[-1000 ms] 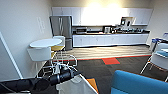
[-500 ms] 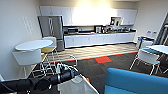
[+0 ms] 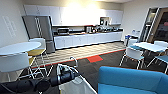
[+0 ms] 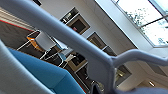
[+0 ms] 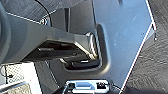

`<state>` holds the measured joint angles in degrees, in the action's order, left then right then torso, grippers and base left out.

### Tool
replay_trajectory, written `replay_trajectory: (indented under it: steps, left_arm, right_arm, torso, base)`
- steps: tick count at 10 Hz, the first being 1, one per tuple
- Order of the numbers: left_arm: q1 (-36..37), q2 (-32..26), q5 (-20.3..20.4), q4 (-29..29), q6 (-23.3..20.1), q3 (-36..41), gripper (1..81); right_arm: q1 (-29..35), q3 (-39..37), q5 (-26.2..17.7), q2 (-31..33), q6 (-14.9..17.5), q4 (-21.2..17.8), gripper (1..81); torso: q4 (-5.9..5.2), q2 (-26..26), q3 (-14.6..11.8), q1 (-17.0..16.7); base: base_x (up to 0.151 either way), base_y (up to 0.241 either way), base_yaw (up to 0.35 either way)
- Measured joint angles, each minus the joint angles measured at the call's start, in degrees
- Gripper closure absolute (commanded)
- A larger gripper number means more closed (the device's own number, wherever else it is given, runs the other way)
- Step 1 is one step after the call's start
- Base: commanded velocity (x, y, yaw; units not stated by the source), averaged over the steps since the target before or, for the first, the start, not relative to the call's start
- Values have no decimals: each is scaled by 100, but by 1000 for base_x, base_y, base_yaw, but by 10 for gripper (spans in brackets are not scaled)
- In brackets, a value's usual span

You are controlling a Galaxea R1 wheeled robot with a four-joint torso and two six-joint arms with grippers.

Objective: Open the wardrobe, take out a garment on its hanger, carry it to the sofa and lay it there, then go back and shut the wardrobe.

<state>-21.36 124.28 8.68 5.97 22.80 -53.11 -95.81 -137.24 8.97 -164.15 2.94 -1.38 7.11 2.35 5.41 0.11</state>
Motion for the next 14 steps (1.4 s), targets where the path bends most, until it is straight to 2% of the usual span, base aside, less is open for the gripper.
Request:
replay_trajectory:
  steps: [14]
  left_arm:
    - [4,-48,0,-49,0,30,811]
  right_arm:
    - [9,-13,4,-18,0,0,10]
  torso:
    - [0,0,0,0]
  base:
    - [0,0,-263]
